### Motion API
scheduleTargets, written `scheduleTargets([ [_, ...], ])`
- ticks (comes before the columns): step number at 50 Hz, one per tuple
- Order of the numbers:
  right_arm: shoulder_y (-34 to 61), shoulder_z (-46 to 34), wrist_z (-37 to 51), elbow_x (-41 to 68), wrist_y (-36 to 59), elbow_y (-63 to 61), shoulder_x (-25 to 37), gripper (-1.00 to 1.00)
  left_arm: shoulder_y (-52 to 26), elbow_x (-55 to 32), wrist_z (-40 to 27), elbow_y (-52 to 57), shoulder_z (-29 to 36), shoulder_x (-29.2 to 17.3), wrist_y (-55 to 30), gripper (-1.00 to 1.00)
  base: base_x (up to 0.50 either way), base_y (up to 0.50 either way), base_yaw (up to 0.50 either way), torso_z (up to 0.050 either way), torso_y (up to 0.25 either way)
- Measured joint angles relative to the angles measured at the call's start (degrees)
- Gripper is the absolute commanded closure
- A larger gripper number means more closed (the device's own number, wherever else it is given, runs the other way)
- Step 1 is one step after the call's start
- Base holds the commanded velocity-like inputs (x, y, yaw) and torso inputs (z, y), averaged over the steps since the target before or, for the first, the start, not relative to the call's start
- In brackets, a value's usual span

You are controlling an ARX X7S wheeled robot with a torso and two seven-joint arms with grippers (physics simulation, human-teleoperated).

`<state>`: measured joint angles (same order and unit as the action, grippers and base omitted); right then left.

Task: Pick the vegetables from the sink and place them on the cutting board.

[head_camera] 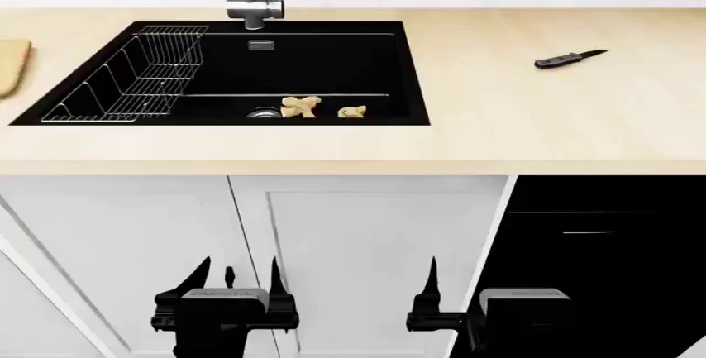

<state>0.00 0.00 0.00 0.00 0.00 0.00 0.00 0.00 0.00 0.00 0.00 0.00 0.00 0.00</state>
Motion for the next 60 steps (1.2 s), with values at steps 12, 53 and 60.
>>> scheduleTargets([
  [12, 4.1, -0.9, 0.9, 2.6, 4.9, 0.2, 1.5, -1.0, -1.0, -3.9, 2.3, -0.2, 2.4, -1.9, 0.4, -1.0, 0.0, 0.0, 0.0, 0.032, 0.0],
  [53, 14.8, -3.2, 3.8, 9.6, 44.7, -54.1, 8.1, -1.0, -15.3, -11.4, -1.7, 41.3, 6.4, -8.9, -26.5, -1.0, 0.1, 0.25, 0.0, 0.033, 0.0],
  [60, 23.2, -1.7, 2.8, 11.8, 49.7, -46.0, 8.4, -1.0, -22.0, -9.6, -1.2, 34.7, 9.6, -9.3, -30.1, -1.0, 0.38, 0.4, 0.0, 0.0, 0.0],
])
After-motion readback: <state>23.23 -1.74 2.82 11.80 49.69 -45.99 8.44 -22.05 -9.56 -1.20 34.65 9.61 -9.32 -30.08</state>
